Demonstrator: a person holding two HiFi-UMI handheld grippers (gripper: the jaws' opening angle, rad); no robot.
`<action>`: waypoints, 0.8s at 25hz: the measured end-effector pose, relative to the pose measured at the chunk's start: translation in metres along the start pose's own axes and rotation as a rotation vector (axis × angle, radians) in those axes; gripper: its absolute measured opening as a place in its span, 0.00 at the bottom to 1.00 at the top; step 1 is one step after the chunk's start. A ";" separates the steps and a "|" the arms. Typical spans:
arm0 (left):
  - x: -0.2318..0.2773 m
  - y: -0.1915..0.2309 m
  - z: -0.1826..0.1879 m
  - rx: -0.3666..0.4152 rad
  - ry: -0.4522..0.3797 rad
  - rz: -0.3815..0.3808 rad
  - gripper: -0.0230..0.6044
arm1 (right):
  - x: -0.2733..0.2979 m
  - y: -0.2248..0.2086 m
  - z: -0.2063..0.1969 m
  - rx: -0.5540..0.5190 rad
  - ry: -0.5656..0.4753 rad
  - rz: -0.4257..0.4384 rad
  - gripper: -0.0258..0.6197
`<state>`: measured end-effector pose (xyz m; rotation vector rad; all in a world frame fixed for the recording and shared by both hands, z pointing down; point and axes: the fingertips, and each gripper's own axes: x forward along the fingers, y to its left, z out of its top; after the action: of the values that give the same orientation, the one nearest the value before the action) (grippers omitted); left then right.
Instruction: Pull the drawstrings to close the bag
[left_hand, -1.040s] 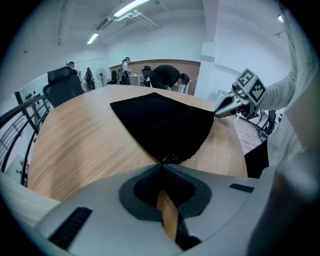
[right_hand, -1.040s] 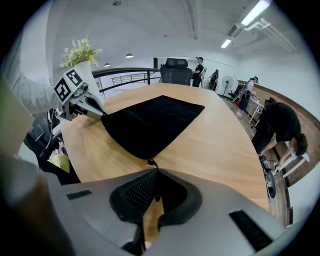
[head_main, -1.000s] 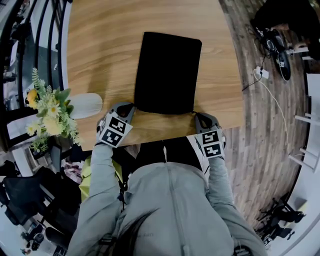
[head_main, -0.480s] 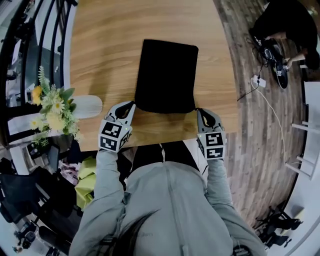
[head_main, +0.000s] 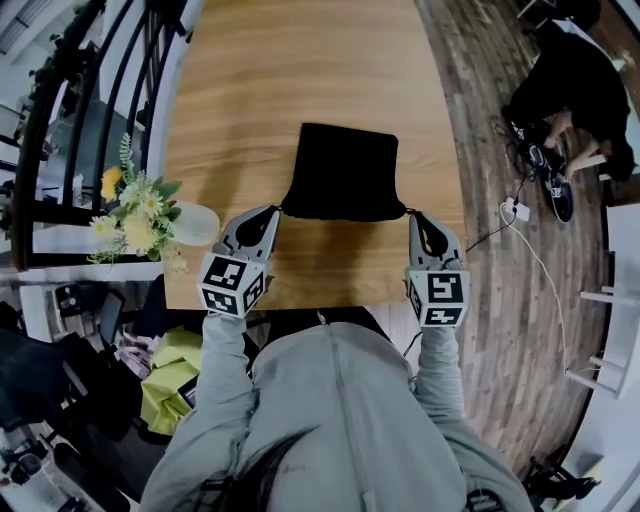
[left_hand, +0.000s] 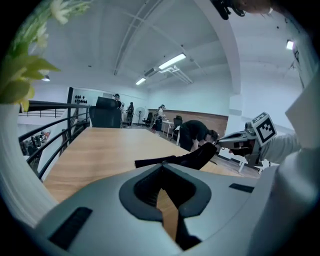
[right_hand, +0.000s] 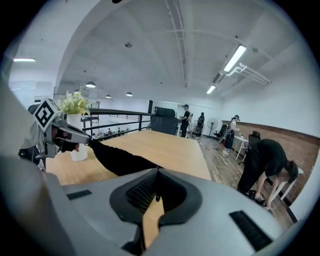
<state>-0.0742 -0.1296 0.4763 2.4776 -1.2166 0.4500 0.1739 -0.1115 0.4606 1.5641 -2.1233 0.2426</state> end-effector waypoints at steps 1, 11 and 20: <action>-0.002 -0.002 0.009 0.001 -0.024 0.007 0.08 | -0.002 -0.003 0.011 -0.008 -0.028 0.000 0.07; -0.033 -0.010 0.094 -0.049 -0.275 0.057 0.08 | -0.021 -0.029 0.090 -0.006 -0.252 -0.028 0.07; -0.038 -0.012 0.105 -0.066 -0.315 0.082 0.08 | -0.024 -0.032 0.106 -0.036 -0.279 -0.036 0.07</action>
<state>-0.0736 -0.1421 0.3649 2.5142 -1.4296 0.0359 0.1793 -0.1456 0.3526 1.6961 -2.2899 -0.0289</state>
